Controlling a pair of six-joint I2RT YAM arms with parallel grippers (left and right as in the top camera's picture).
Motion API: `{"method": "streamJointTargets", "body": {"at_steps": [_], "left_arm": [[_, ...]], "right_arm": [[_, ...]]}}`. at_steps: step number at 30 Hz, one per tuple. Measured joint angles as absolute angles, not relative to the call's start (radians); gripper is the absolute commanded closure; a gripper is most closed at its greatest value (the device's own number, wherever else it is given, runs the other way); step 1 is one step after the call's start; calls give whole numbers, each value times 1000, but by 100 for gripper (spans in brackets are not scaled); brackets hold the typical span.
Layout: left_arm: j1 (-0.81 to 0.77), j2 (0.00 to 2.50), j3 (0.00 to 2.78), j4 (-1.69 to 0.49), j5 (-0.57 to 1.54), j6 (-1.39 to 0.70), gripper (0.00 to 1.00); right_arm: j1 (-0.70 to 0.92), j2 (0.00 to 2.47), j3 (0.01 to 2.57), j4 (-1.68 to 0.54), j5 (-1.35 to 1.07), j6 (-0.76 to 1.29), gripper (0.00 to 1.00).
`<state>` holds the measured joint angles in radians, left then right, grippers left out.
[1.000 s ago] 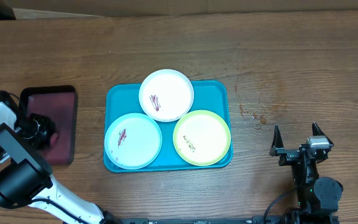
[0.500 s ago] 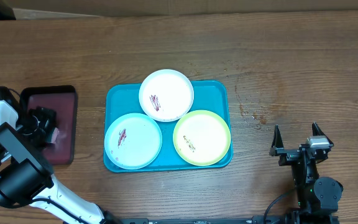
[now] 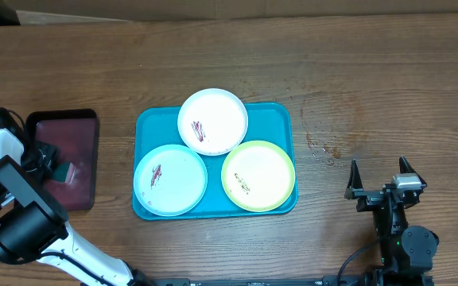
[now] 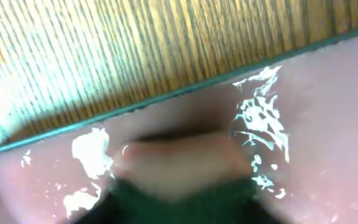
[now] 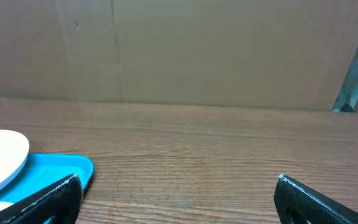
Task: Clean dirty plates on tray and stack at the side
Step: 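Lower the left gripper and grasp the green sponge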
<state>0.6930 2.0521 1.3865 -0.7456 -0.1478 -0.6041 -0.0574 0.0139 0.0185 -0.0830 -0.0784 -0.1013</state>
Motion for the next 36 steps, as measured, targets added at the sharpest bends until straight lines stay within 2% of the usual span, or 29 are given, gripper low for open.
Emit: {"method": "streamJointTargets", "body": {"at_steps": [5, 6, 7, 8, 9, 13, 22, 24, 25, 26, 27, 30, 34, 35, 36], "left_arm": [[694, 2053, 1386, -752, -163, -603, 95], [694, 2053, 1386, -756, -166, -603, 82], [694, 2053, 1386, -761, -169, -601, 47], [694, 2054, 1386, -767, -172, -600, 6], [694, 2054, 1386, -778, -177, -602, 1], [701, 2049, 1391, -821, -159, -604, 0], [703, 2050, 1392, -919, 29, -603, 0], [702, 2050, 1392, -923, 38, -603, 18], [702, 2050, 1392, -926, 41, -601, 32], [702, 2050, 1392, -929, 44, -601, 52], [702, 2050, 1392, -929, 49, -604, 68], [702, 2050, 1391, -925, 71, -604, 96], [702, 2050, 1390, -911, 93, -603, 96], [701, 2050, 1390, -909, 93, -603, 82], [701, 2050, 1390, -907, 93, -601, 50]], "right_arm": [[-57, 14, 19, -83, -78, -101, 0], [-57, 14, 19, -83, -78, -101, 0], [-57, 14, 19, -83, -79, -102, 0], [-57, 14, 19, -83, -78, -101, 0], [-57, 14, 19, -83, -79, -102, 0], [-57, 14, 19, -83, -78, -101, 0], [-57, 14, 19, -83, -78, -101, 0], [-57, 14, 19, -83, -79, -101, 0], [-57, 14, 19, -83, -79, -101, 0], [-57, 14, 19, -83, -79, -101, 0], [-57, 14, 19, -83, -79, -102, 0], [-57, 14, 19, -83, -79, -101, 0], [-57, 14, 19, -83, -79, -101, 0], [-57, 14, 19, -83, -79, -101, 0], [-57, 14, 19, -83, -78, -102, 0]]}}
